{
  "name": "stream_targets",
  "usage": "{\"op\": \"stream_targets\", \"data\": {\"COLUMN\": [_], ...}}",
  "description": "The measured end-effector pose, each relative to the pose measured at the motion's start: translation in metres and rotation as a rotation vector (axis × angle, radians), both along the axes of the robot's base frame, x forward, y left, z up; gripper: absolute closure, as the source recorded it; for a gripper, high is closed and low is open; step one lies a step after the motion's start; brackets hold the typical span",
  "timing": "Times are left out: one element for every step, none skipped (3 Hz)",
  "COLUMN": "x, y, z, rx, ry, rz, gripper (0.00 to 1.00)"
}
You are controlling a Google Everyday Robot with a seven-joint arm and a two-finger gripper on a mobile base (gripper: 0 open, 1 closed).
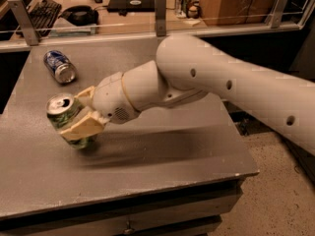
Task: Knock green can over
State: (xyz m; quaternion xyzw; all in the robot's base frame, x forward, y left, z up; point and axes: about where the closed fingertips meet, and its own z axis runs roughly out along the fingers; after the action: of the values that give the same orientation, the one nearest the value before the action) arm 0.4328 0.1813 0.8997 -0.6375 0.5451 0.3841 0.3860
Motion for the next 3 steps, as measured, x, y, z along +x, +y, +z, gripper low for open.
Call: {"op": "stream_targets", "data": {"x": [0.030,0.056,0.072], "y": [-0.030,-0.065,-0.089], "z": [0.014,0.000,-0.020], "rx": [-0.157,-0.364,-0.563], "ry": [-0.049,-0.050,-0.092], "rz": [-0.014,-0.055,-0.072], "gripper": [1.00,1.00,1.00]}}
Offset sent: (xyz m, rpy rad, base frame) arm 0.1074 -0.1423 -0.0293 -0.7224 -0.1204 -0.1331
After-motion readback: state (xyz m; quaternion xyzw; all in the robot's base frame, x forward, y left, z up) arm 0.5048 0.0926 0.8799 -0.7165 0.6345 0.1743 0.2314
